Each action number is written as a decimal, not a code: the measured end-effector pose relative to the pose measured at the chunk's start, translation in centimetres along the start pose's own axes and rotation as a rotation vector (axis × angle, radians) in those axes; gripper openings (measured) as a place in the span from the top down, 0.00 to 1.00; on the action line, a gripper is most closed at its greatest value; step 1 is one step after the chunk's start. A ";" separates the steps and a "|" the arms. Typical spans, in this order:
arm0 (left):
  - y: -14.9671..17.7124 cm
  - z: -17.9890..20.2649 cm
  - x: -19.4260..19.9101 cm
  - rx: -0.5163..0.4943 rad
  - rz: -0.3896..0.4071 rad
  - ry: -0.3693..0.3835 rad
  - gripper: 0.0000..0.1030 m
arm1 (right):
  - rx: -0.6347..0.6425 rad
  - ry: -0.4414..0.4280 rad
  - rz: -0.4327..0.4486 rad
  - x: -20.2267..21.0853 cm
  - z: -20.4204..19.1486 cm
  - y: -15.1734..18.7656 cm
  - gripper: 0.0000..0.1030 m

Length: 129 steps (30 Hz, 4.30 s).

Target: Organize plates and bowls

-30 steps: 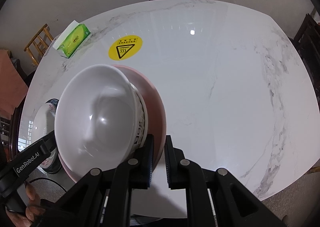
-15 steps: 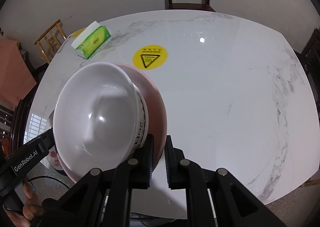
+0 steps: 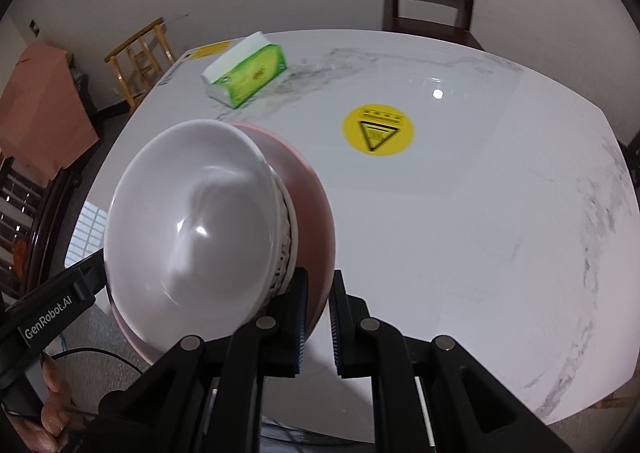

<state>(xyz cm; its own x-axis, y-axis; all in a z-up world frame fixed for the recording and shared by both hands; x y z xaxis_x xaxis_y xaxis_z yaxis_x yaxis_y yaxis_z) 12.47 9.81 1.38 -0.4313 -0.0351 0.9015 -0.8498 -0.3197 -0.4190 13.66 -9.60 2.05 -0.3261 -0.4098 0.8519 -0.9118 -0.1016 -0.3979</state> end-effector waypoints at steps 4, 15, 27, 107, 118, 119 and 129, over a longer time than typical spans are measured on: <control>-0.2 -2.2 0.1 0.038 0.001 -0.019 0.94 | 0.030 -0.012 -0.020 -1.0 -2.1 -0.2 0.90; -0.4 -7.1 -0.3 0.097 -0.011 -0.053 0.94 | 0.076 -0.040 -0.066 -4.0 -6.6 -0.6 0.90; 0.0 -10.6 -1.7 0.135 -0.045 -0.071 0.94 | 0.096 -0.042 -0.117 -7.0 -9.1 -0.3 0.90; 7.5 -8.2 3.2 -0.084 0.350 -0.254 0.24 | 0.195 0.026 0.283 -2.0 -8.9 11.0 0.23; 8.0 -7.5 2.3 -0.110 0.316 -0.261 0.24 | 0.178 0.033 0.276 -2.3 -7.8 11.1 0.23; 8.1 -7.5 2.3 -0.110 0.316 -0.262 0.24 | 0.178 0.033 0.278 -2.3 -7.9 11.1 0.23; 8.1 -7.7 2.1 -0.108 0.304 -0.271 0.24 | 0.192 0.038 0.270 -2.4 -8.3 11.2 0.23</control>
<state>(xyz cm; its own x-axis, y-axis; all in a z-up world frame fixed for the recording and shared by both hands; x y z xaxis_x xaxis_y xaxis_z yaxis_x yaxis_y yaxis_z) 2.34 14.42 -0.99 -0.5845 -0.3652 0.7245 -0.7289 -0.1559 -0.6666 2.14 -2.25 -1.60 -0.5618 -0.4119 0.7174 -0.7286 -0.1645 -0.6649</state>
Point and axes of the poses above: each gripper's, at about its wrist camera, not at the fingertips, and x roughly against the way its jaws point, z to its right, y to its underside, the point moved 2 cm from there along -x, roughly the way its jaws point, and after that the axes turned 13 degrees about -y, right-handed, at the moved point
